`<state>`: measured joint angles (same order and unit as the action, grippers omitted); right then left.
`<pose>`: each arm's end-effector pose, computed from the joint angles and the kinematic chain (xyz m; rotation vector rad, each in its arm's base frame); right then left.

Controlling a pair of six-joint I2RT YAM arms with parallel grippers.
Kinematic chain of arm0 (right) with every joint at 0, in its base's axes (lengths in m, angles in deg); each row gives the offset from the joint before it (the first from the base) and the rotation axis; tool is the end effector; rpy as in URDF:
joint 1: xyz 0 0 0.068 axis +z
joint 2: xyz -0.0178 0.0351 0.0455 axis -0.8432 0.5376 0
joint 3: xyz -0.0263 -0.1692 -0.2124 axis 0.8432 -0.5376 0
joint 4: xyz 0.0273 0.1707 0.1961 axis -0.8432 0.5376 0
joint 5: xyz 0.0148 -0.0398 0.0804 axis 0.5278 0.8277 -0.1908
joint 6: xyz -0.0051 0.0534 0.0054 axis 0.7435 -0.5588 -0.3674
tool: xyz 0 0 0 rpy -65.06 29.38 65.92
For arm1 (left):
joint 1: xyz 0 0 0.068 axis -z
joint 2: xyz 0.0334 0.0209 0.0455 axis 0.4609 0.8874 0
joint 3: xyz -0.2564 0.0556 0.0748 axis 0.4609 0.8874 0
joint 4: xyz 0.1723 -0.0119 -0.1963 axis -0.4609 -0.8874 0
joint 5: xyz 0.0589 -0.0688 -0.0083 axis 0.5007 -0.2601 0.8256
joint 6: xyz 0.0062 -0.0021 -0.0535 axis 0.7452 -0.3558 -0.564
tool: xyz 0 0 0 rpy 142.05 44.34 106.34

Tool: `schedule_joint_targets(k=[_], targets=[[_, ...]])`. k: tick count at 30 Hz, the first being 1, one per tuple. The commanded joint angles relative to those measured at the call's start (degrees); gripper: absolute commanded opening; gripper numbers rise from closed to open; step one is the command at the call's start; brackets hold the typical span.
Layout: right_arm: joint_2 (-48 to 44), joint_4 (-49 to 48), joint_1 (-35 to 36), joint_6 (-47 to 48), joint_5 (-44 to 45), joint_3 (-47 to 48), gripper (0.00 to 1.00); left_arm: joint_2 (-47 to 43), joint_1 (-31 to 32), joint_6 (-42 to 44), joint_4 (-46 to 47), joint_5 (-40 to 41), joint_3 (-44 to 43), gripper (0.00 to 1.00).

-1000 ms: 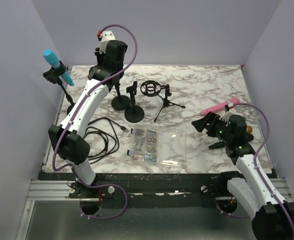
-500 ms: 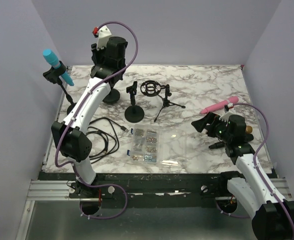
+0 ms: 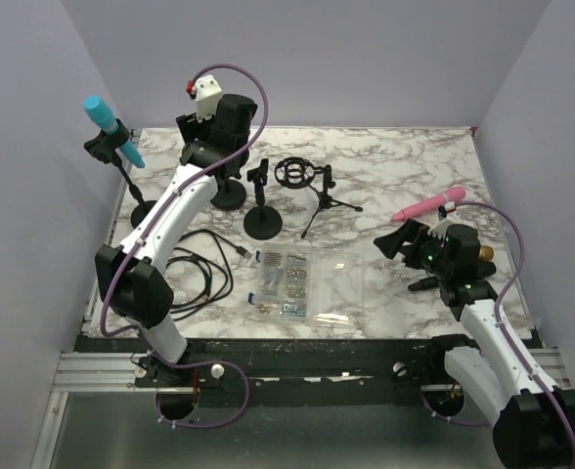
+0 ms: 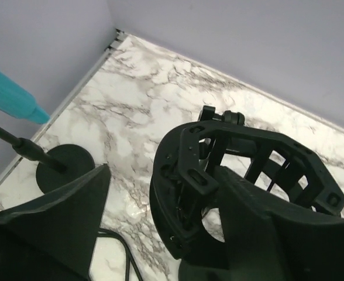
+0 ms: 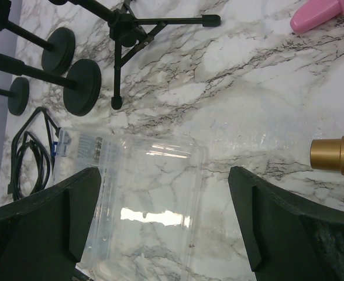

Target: Remove the microphone from the stand

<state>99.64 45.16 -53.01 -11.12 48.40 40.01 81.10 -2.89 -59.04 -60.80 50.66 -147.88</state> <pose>0.1817 0.0261 0.2191 0.2572 2.0557 0.7339 0.3590 -0.1331 0.3979 -0.5802 1.7861 0.3173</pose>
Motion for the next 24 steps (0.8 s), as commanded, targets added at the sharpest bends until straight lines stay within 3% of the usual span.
schedule_joint_targets(k=[1,5,11,18,22,24], targets=[[-0.7,-1.4,-0.3,-0.3,-0.4,-0.9,1.0,-6.2,0.2,-1.4,-0.6,-10.4,3.4,0.82],[-0.8,-1.4,-0.3,-0.3,-0.7,-0.9,1.0,-10.1,0.1,2.0,-0.7,-15.3,4.3,0.99],[-0.6,-1.5,-0.3,-0.3,-0.7,-0.9,1.0,-14.3,-3.5,4.6,-2.8,-27.9,3.0,0.99],[0.1,-1.7,-0.2,-0.3,-0.9,-0.9,1.0,-15.3,-16.2,1.8,-0.4,-55.7,1.9,0.99],[0.6,-1.9,-0.3,-0.2,-1.1,-0.9,1.0,-9.9,-22.9,0.2,0.2,-72.6,-2.9,0.98],[0.8,-2.0,-0.2,-0.2,-1.1,-0.9,1.0,-5.0,-24.0,0.5,-2.6,-78.4,-8.9,0.92]])
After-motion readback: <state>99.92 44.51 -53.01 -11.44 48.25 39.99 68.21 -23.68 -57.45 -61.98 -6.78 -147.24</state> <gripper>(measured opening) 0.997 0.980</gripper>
